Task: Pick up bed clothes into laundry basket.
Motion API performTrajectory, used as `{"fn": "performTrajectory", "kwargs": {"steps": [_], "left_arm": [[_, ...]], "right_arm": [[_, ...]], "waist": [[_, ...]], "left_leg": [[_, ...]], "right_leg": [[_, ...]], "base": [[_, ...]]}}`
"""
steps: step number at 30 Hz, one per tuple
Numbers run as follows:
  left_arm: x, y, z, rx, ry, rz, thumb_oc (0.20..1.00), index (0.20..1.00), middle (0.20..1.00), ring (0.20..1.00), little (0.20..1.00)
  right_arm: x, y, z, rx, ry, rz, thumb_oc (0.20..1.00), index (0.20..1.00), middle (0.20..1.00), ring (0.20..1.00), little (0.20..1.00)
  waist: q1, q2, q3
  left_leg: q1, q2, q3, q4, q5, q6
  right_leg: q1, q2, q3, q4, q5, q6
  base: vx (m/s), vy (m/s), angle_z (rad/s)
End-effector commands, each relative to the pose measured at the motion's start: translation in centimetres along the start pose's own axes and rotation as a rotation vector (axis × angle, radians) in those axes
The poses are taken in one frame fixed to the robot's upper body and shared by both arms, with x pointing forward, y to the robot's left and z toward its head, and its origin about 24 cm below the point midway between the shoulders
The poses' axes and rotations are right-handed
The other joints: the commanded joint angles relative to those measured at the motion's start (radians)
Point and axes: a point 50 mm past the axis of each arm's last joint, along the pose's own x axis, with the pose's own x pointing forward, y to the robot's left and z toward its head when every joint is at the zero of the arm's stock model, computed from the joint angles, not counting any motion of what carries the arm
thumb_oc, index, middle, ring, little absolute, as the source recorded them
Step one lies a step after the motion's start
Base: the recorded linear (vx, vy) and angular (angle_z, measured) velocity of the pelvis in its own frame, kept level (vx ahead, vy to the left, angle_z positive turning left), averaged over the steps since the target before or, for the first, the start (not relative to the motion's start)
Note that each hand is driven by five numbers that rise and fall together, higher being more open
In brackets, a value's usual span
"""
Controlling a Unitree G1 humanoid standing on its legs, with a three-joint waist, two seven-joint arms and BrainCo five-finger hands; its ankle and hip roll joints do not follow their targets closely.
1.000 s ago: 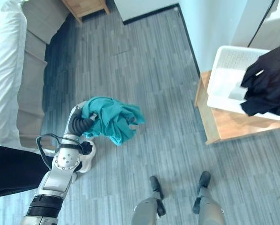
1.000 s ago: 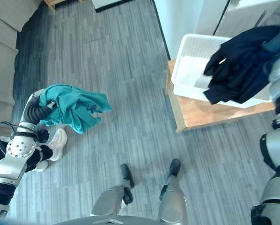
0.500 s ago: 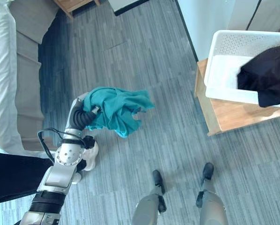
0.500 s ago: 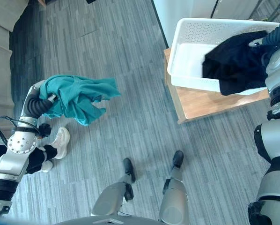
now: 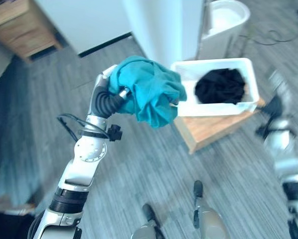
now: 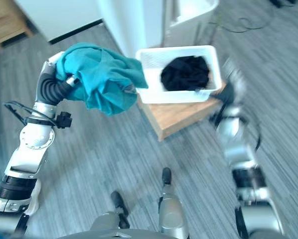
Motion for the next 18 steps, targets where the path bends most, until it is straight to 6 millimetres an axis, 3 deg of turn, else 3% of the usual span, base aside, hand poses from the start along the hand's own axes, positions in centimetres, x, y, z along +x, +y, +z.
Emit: {"fn": "performTrajectory", "kwargs": {"steps": [1,2,3,5,6,7,8,9,10,11,13,15,16,18], "left_arm": [[1.2,1.0,-0.4,0.157,-0.028,0.081,0.2,0.2,0.2,0.2,0.2],[1.2,1.0,-0.4,0.157,-0.029,0.081,0.2,0.2,0.2,0.2,0.2],[2.8,1.7,-1.8,0.35,0.001,0.071,0.2,0.2,0.2,0.2,0.2],[2.9,1.6,-1.8,0.351,-0.001,0.07,0.2,0.2,0.2,0.2,0.2],[4.4,2.2,-2.5,0.474,0.013,0.068,0.2,0.2,0.2,0.2,0.2],[4.5,2.1,-2.4,0.476,0.01,0.068,0.2,0.2,0.2,0.2,0.2],[5.4,2.5,-3.1,0.548,0.028,0.067,0.2,0.2,0.2,0.2,0.2],[6.4,3.3,-3.7,0.675,0.048,0.051,0.2,0.2,0.2,0.2,0.2],[6.9,3.6,-4.2,0.744,0.068,0.04,0.2,0.2,0.2,0.2,0.2],[7.1,4.0,-4.7,0.8,0.085,0.024,0.2,0.2,0.2,0.2,0.2],[8.1,4.5,-4.9,0.916,0.083,-0.007,0.2,0.2,0.2,0.2,0.2],[8.9,4.8,-4.8,0.968,0.074,-0.01,0.2,0.2,0.2,0.2,0.2],[10.2,6.5,-4.8,1.109,0.092,-0.014,0.2,0.2,0.2,0.2,0.2],[10.6,7.1,-4.9,1.151,0.101,-0.011,0.2,0.2,0.2,0.2,0.2]], "right_arm": [[-3.8,5.0,-2.8,-0.022,0.062,0.309,1.0,1.0,1.0,1.0,1.0],[-3.8,5.0,-2.8,-0.022,0.062,0.309,1.0,1.0,1.0,1.0,1.0],[-8.9,8.4,-7.5,-0.14,0.233,0.55,1.0,1.0,1.0,1.0,1.0],[-8.9,8.5,-7.5,-0.138,0.232,0.549,1.0,1.0,1.0,1.0,1.0],[-12.6,9.5,-11.1,-0.184,0.41,0.65,1.0,1.0,1.0,1.0,1.0],[-12.5,9.5,-11.0,-0.181,0.409,0.648,1.0,1.0,1.0,1.0,1.0],[-14.4,9.8,-12.6,-0.193,0.505,0.691,1.0,1.0,1.0,1.0,1.0],[-17.7,9.8,-15.0,-0.239,0.652,0.763,1.0,1.0,1.0,1.0,1.0],[-19.3,9.9,-15.8,-0.268,0.715,0.804,1.0,1.0,1.0,1.0,1.0],[-21.0,9.6,-16.8,-0.298,0.787,0.84,1.0,1.0,1.0,1.0,1.0],[-23.0,9.0,-17.9,-0.308,0.911,0.847,1.0,1.0,1.0,1.0,1.0],[-23.4,8.7,-18.2,-0.305,0.956,0.844,1.0,1.0,1.0,1.0,1.0],[-25.0,7.7,-19.1,-0.295,1.079,0.83,1.0,1.0,1.0,1.0,1.0],[-25.1,7.9,-19.1,-0.278,1.091,0.821,1.0,1.0,1.0,1.0,1.0]], "waist": [[-0.053,-0.02,-0.065],[-0.052,-0.02,-0.065],[-0.097,-0.013,-0.068],[-0.096,-0.014,-0.068],[-0.128,-0.006,-0.063],[-0.126,-0.008,-0.062],[-0.143,-0.006,-0.055],[-0.159,0.015,-0.051],[-0.169,0.015,-0.043],[-0.175,0.03,-0.042],[-0.189,0.046,-0.034],[-0.192,0.052,-0.028],[-0.211,0.071,-0.012],[-0.212,0.072,-0.007]], "left_leg": [[0.125,0.031,0.032,0.008,0.008,-0.059],[0.125,0.031,0.033,0.008,0.008,-0.059],[0.138,0.031,0.056,0.008,0.003,-0.066],[0.137,0.031,0.057,0.008,0.003,-0.066],[0.133,0.028,0.066,0.008,0.009,-0.071],[0.132,0.028,0.066,0.008,0.009,-0.071],[0.125,0.026,0.071,0.008,0.012,-0.073],[0.125,0.021,0.068,0.008,-0.011,-0.084],[0.111,0.019,0.087,0.008,0.011,-0.078],[0.114,0.014,0.079,0.008,-0.007,-0.089],[0.101,0.006,0.084,0.008,-0.003,-0.093],[0.092,0.003,0.088,0.008,0.002,-0.094],[0.069,0.001,0.095,0.008,0.014,-0.101],[0.059,0.001,0.099,0.008,0.017,-0.102]], "right_leg": [[0.017,-0.027,0.039,-0.017,-0.008,0.07],[0.017,-0.027,0.04,-0.017,-0.008,0.07],[0.008,-0.024,0.055,-0.015,-0.005,0.074],[0.007,-0.024,0.056,-0.015,-0.005,0.074],[-0.008,-0.026,0.063,-0.012,0.003,0.078],[-0.009,-0.027,0.063,-0.012,0.003,0.078],[-0.025,-0.029,0.069,-0.01,0.01,0.081],[-0.035,-0.037,0.079,-0.011,-0.002,0.094],[-0.055,-0.041,0.077,-0.007,0.02,0.087],[-0.057,-0.046,0.085,-0.011,0.006,0.098],[-0.077,-0.053,0.088,-0.011,0.012,0.102],[-0.089,-0.054,0.089,-0.011,0.018,0.102],[-0.124,-0.054,0.098,-0.013,0.027,0.103],[-0.139,-0.054,0.1,-0.013,0.031,0.104]], "base": [[0.05,0.051,-0.45],[0.04,0.082,-0.74],[0.02,0.048,-0.6],[0.0,0.037,-0.41],[-0.01,0.027,-0.26],[-0.03,0.033,-0.24],[0.04,0.08,-0.21],[-0.03,0.057,-0.1],[0.06,0.112,-0.17],[0.01,0.051,-0.13],[0.05,0.063,-0.09],[0.01,-0.001,-0.04],[0.02,-0.009,-0.06],[0.01,-0.024,-0.09]]}}
